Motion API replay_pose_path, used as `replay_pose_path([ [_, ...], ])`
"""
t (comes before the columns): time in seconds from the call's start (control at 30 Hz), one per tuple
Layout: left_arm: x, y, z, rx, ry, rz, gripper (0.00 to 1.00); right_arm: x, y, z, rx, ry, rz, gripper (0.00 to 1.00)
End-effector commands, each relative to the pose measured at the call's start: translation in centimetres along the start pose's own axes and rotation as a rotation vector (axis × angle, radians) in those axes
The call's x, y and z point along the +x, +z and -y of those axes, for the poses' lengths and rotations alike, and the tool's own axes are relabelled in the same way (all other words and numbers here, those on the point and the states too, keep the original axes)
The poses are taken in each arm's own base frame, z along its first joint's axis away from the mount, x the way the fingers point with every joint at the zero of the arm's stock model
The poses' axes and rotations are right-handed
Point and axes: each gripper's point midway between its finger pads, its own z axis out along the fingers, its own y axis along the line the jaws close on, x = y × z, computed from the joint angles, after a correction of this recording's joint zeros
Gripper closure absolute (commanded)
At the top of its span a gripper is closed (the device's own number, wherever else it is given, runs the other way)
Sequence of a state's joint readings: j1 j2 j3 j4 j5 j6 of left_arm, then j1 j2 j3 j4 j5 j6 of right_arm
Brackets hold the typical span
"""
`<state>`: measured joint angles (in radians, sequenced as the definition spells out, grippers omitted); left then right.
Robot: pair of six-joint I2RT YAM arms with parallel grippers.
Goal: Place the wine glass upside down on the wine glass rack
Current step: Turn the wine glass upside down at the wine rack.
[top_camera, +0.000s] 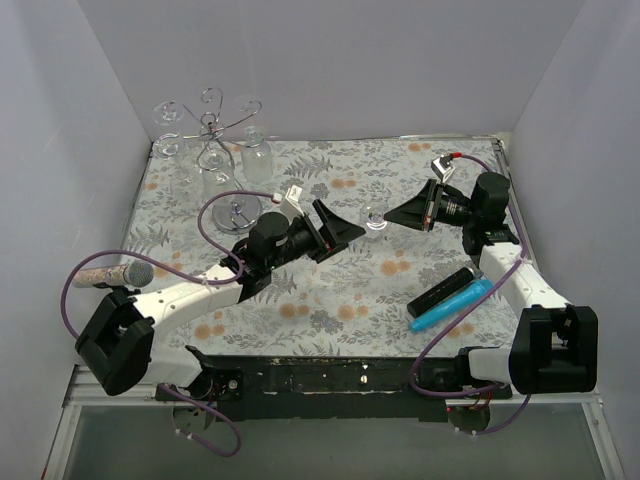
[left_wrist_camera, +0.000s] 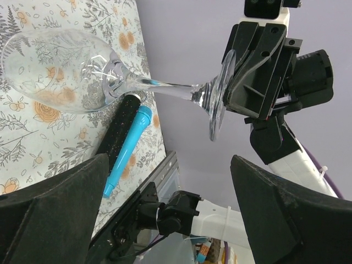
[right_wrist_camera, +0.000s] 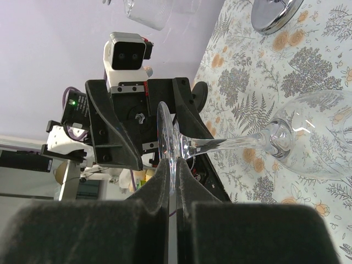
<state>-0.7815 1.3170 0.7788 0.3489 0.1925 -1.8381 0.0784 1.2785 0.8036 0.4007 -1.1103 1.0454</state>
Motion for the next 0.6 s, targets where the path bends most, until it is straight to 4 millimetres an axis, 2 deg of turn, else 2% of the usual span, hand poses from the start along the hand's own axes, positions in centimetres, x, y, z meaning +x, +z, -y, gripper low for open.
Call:
replay_pose_path([
  [0.0, -1.0, 0.4, 3.0, 0.077, 0.015, 0.02, 0.09, -0.6, -0.2, -1.5, -0.044, -0.084, 0.002, 0.99],
  [0.27, -2.1, 1.9, 3.7, 0.079, 0.016, 0.058, 0.2, -0.6, -0.2, -1.5, -0.044, -0.083, 0.002, 0.99],
  [0.47, -2.8, 2.4, 3.9, 0.073, 0.017, 0.082, 0.45, -0.6, -0.2, -1.6, -0.045, -0.081, 0.002, 0.99],
  [0.57, -2.8, 2.7, 4.1, 0.078, 0.016, 0.077, 0.47, -0.6, -0.2, -1.5, -0.045, -0.081, 0.002, 0.99],
])
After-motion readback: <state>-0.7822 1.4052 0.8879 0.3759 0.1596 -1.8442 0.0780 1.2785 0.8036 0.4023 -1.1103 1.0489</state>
